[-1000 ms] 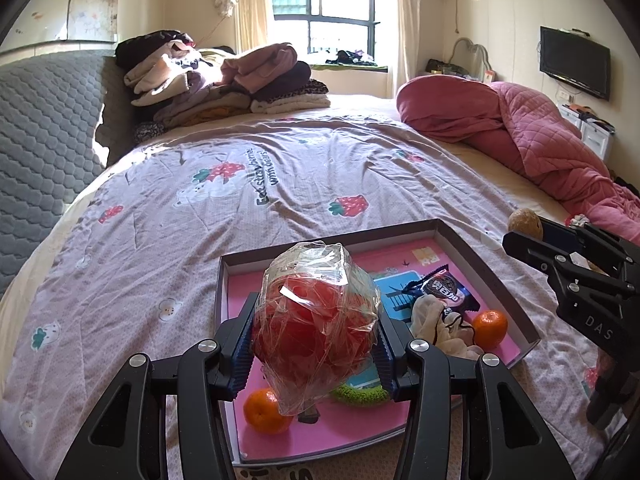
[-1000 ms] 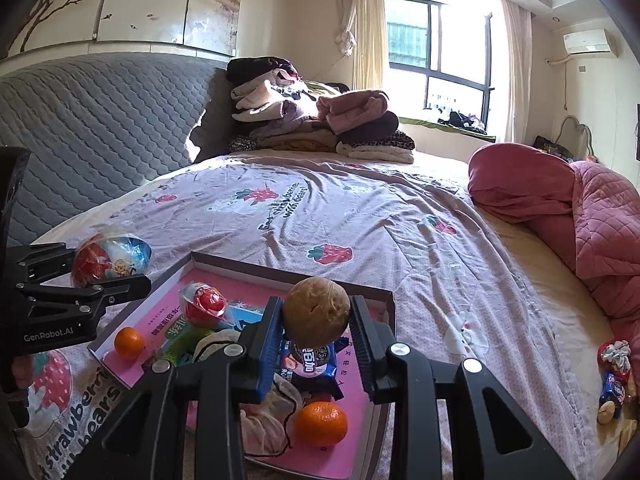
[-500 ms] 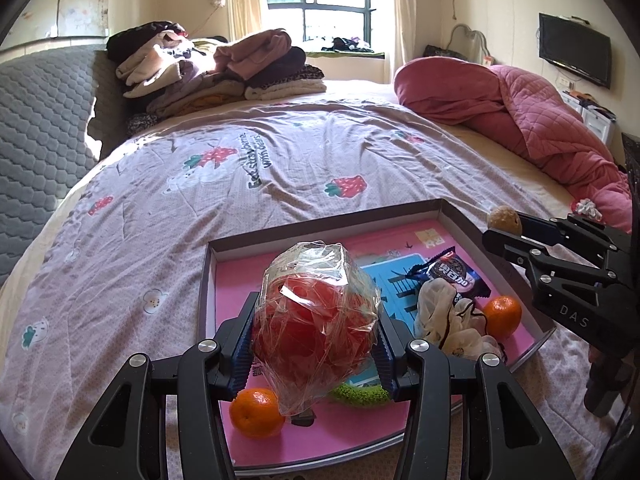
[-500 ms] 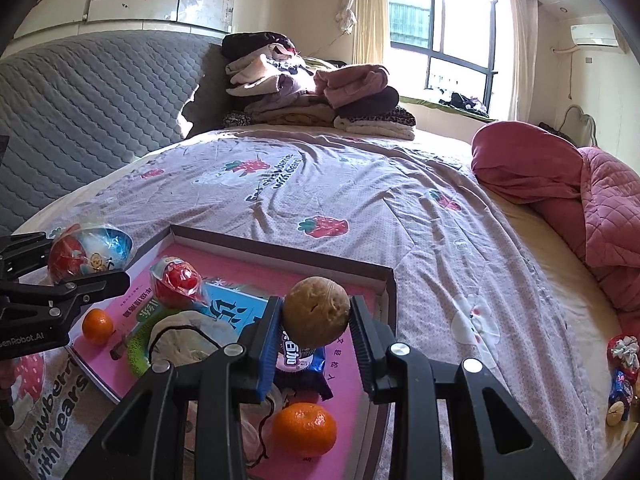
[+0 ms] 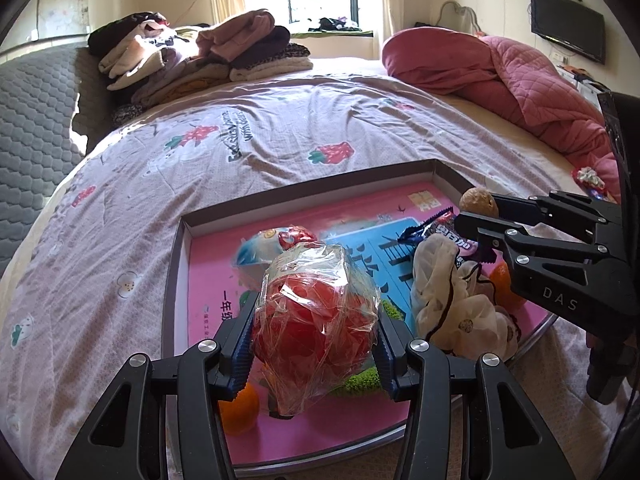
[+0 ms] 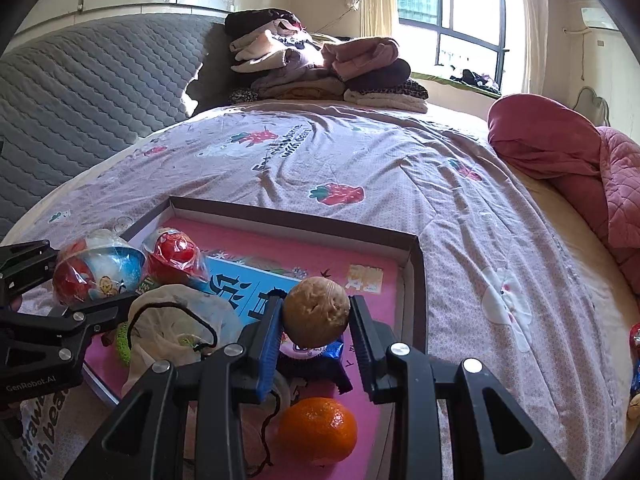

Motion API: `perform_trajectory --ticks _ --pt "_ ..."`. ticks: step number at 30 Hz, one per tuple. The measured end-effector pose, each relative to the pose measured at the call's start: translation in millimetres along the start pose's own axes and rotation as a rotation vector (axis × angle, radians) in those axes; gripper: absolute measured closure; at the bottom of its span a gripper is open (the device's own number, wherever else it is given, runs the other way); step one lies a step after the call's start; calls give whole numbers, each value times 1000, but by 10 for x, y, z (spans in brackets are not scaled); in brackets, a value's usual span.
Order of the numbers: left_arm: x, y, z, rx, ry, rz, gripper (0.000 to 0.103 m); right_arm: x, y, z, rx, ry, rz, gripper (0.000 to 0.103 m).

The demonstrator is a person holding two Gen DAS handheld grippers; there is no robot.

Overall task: Organize objects
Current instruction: 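Lower the red-candy bag into the tray with the left tool while the right tool lowers the bun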

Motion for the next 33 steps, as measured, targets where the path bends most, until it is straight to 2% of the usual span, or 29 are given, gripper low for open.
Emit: perform_trajectory --ticks 33 --pt "-185 -172 -165 -61 -36 73 51 -157 -84 21 14 7 45 69"
Point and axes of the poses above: each gripper's, at about its wrist camera, not at the fingertips, and x roughly against the way its jaws point, z to its left, y to its top, the point moved 4 cm from there along -x, roughly the way its jaws point, and after that the axes turned 12 degrees about y, right-handed, at the moved point
